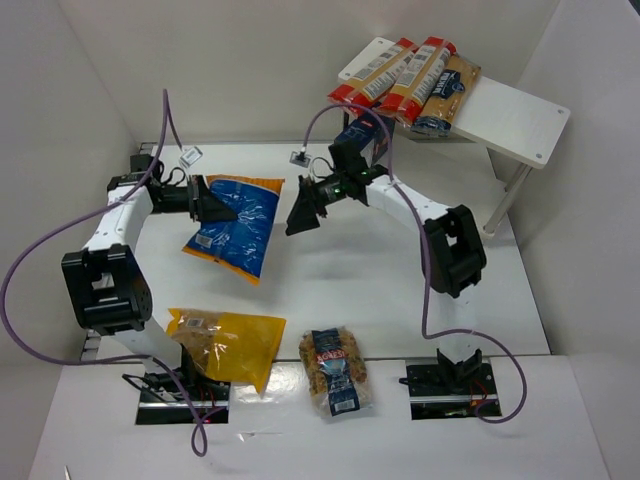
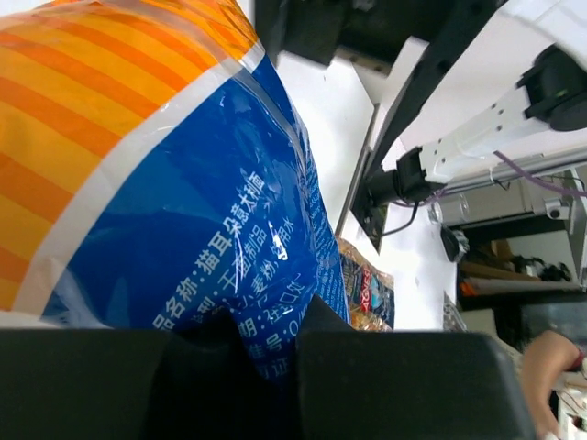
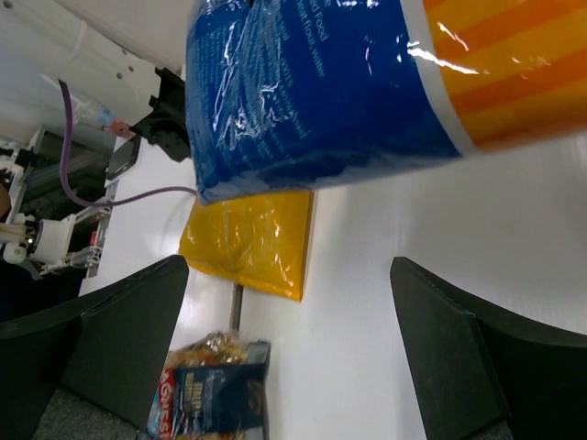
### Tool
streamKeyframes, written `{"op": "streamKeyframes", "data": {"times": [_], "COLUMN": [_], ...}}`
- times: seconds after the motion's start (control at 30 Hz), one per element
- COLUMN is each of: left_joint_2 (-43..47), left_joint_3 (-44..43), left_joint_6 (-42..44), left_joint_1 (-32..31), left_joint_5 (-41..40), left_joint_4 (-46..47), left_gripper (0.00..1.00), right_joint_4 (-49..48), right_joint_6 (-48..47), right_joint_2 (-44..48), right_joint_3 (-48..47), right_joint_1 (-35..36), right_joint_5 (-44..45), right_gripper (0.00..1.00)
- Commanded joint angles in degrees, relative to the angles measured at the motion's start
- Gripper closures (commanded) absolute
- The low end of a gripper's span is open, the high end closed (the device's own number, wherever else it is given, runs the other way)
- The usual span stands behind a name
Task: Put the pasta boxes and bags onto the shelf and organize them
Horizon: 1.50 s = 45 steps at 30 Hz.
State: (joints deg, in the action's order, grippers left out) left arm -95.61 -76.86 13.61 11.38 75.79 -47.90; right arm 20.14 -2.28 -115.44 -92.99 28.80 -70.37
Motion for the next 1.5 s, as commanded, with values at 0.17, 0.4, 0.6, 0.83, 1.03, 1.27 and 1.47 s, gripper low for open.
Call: {"op": "streamKeyframes", "data": {"times": [0.17, 0.4, 0.6, 0.83, 1.03, 1.27, 1.47], "left_joint_2": [7.28, 7.9, 1.76, -4.58, -7.75, -7.75, -7.75], "left_joint_3": [-7.43, -11.37, -19.97, -29.57, -36.52, -35.11, -33.79], "left_joint_6": [1.95, 5.29, 18.56, 17.6, 14.43, 14.43, 14.95], "left_joint_1": [5.49, 10.41, 12.27, 12.27, 11.74, 11.74, 11.74], "left_joint_5": [21.59, 21.59, 21.59, 21.59, 21.59, 21.59, 21.59], "left_joint_4": [-5.44, -11.6, -25.18, -26.28, -26.28, -26.28, -26.28], "left_gripper": [1.0, 1.0, 1.0, 1.0, 1.0, 1.0, 1.0], "right_joint_4": [3.59, 0.6, 1.66, -2.03, -0.37, -5.02, -12.05], "right_joint_6": [5.09, 13.71, 16.35, 22.4, 25.65, 34.0, 48.51], "right_joint_2": [-10.59, -16.22, -20.96, -22.37, -27.02, -35.53, -48.3], "right_joint_3": [-22.12, -36.11, -46.84, -48.85, -57.38, -69.91, -86.83], "right_joint_1": [4.69, 4.69, 4.69, 1.36, 1.35, 2.75, 4.95], "right_joint_5": [-1.7, 3.21, 7.34, 11.92, 11.84, 13.76, 15.25], "right_gripper": [0.01, 0.01, 0.01, 0.01, 0.01, 0.01, 0.01]}}
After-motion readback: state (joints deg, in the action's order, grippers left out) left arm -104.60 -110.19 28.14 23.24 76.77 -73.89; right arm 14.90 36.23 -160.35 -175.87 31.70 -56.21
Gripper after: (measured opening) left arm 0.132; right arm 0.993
